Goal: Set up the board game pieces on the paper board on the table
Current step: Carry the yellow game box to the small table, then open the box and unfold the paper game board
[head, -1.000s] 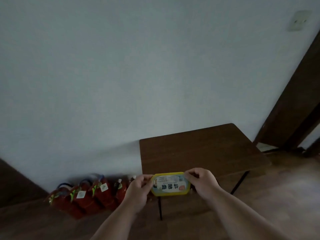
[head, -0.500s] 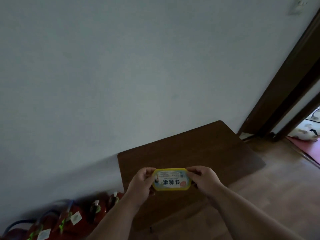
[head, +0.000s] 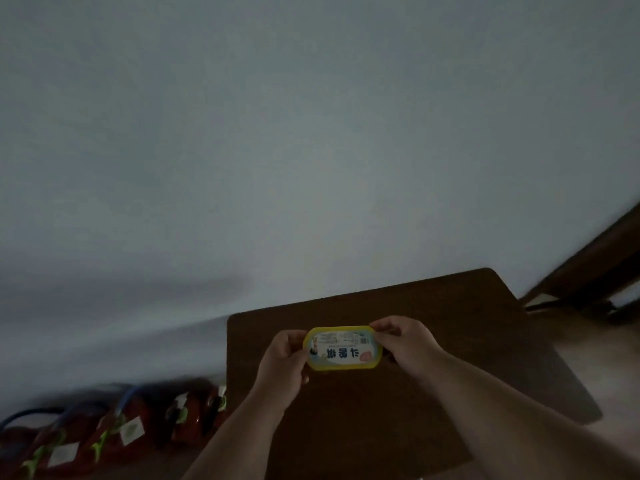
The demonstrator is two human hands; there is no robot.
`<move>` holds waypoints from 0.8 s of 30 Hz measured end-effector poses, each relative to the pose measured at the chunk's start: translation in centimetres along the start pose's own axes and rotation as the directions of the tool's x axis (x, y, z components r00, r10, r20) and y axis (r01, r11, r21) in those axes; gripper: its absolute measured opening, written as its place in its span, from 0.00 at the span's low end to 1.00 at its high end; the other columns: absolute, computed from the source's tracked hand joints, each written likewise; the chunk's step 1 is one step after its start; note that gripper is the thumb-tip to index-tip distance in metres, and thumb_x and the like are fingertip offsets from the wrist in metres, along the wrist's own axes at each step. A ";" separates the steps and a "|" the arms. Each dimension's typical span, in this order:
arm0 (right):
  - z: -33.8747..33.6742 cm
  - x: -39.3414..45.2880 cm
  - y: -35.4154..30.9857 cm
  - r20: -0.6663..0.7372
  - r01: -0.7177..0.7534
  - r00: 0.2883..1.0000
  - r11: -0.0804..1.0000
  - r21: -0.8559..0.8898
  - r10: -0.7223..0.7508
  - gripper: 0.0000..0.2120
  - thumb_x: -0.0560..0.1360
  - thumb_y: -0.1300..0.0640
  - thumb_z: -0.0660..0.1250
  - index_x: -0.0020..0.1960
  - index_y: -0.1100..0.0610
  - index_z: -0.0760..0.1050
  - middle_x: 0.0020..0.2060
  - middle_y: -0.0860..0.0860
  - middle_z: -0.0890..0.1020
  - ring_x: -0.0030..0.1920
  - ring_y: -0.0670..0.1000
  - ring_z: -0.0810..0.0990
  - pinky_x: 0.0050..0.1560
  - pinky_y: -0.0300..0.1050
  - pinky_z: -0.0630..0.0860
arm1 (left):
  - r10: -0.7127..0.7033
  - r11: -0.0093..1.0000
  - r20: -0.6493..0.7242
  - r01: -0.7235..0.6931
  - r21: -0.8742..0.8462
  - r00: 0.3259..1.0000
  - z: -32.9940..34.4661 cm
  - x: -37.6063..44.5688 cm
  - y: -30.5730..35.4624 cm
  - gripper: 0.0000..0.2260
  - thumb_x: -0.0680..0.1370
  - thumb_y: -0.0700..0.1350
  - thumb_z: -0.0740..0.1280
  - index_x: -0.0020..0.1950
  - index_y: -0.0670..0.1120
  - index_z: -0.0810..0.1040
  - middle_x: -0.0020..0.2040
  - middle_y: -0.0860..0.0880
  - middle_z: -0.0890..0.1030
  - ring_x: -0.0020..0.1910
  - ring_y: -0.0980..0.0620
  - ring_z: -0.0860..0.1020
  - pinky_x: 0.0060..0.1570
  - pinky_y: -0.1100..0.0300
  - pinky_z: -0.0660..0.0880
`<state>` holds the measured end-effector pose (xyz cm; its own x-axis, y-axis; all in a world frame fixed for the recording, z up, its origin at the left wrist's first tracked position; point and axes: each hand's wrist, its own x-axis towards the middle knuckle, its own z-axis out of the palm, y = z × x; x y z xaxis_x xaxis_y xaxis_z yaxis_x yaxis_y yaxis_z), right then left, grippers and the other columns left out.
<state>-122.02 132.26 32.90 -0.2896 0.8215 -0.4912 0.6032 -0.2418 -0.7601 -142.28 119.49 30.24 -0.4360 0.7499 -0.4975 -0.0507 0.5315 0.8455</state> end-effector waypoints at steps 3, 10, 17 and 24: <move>-1.2 5.4 1.1 0.061 0.011 0.998 0.999 -0.037 -0.009 0.05 0.83 0.56 0.69 0.56 0.49 0.83 0.51 0.50 0.87 0.49 0.48 0.87 0.40 0.41 0.80 | -0.051 0.999 -0.088 0.052 0.001 0.995 3.2 3.1 -0.3 0.06 0.85 0.45 0.65 0.60 0.52 0.78 0.54 0.50 0.85 0.48 0.48 0.86 0.45 0.56 0.81; -3.4 15.1 6.1 0.137 0.095 0.988 0.982 -0.166 -0.072 0.05 0.84 0.54 0.69 0.57 0.47 0.83 0.51 0.48 0.86 0.47 0.48 0.87 0.39 0.41 0.84 | -0.083 0.986 -0.171 0.106 0.130 0.982 9.8 9.3 -2.5 0.15 0.86 0.45 0.63 0.71 0.59 0.74 0.53 0.58 0.82 0.33 0.50 0.79 0.27 0.57 0.74; -2.2 19.6 10.1 0.099 0.284 0.959 0.918 -0.278 -0.266 0.10 0.83 0.48 0.68 0.63 0.41 0.80 0.56 0.38 0.80 0.56 0.42 0.82 0.53 0.48 0.86 | 0.198 0.908 -0.213 -0.097 0.409 0.957 11.2 14.0 -5.3 0.17 0.86 0.48 0.61 0.73 0.64 0.72 0.62 0.64 0.78 0.57 0.62 0.78 0.56 0.59 0.79; -1.0 20.8 12.3 0.035 0.507 0.843 0.774 -0.378 -0.536 0.14 0.81 0.51 0.70 0.66 0.45 0.81 0.52 0.35 0.81 0.55 0.34 0.78 0.46 0.30 0.78 | 0.423 0.726 -0.160 -0.229 0.649 0.892 10.7 15.5 -7.3 0.20 0.84 0.54 0.61 0.77 0.61 0.68 0.61 0.67 0.73 0.60 0.66 0.70 0.55 0.70 0.68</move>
<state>-119.85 146.91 13.72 -0.5933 0.8047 -0.0216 0.6012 0.4252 -0.6766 -139.06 131.46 14.25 -0.5537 0.8309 -0.0547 0.6458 0.4699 0.6018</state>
